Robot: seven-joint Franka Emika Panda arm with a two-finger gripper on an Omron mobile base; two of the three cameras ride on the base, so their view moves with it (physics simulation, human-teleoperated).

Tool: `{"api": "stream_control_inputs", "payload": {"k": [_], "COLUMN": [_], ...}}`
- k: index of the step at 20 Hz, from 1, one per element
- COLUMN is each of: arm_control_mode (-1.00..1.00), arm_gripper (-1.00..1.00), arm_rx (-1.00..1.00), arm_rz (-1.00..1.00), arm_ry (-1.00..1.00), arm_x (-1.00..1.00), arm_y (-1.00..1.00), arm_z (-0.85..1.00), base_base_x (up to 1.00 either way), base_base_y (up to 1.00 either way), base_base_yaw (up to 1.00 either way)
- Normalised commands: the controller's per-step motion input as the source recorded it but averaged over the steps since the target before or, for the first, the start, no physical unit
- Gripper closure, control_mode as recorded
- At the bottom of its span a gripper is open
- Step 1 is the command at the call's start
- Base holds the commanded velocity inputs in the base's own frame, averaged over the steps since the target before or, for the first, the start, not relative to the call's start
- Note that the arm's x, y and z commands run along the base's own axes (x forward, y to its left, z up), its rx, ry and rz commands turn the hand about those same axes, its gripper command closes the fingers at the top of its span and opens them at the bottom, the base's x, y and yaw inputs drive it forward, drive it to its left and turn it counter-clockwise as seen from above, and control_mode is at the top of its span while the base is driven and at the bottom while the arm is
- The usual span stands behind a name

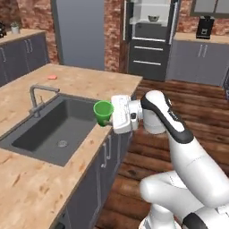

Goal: Move the cup from next to the sink to the open cabinet. Then, move the bowl with the corn to the fridge to clear the area for faucet cleaning.

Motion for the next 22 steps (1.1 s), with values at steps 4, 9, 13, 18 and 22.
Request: {"api": "stream_control_inputs", "payload": {"k": [4,9,13,18,22], "arm_control_mode": [1.00,1.00,1.00,1.00,1.00], "arm_gripper": [1.00,1.00,1.00,1.00,1.00], "arm_rx": [0.00,0.00,0.00,0.00,0.00], "arm_rz": [0.00,0.00,0.00,0.00,0.00], "arm_ry": [0.00,0.00,0.00,0.00,0.00], "arm_x": [0.00,0.00,0.00,0.00,0.00], "arm_y": [0.00,0.00,0.00,0.00,0.00], "arm_z": [0.00,0.00,0.00,0.00,0.00], "base_base_x": [0.02,0.09,0.91,1.00,1.00], "base_base_y": [-0.85,-0.95,-0.41,0.25,0.78], "base_base_yaw": [-0.83,-0.81,-0.52,-0.31,-0.28]}}
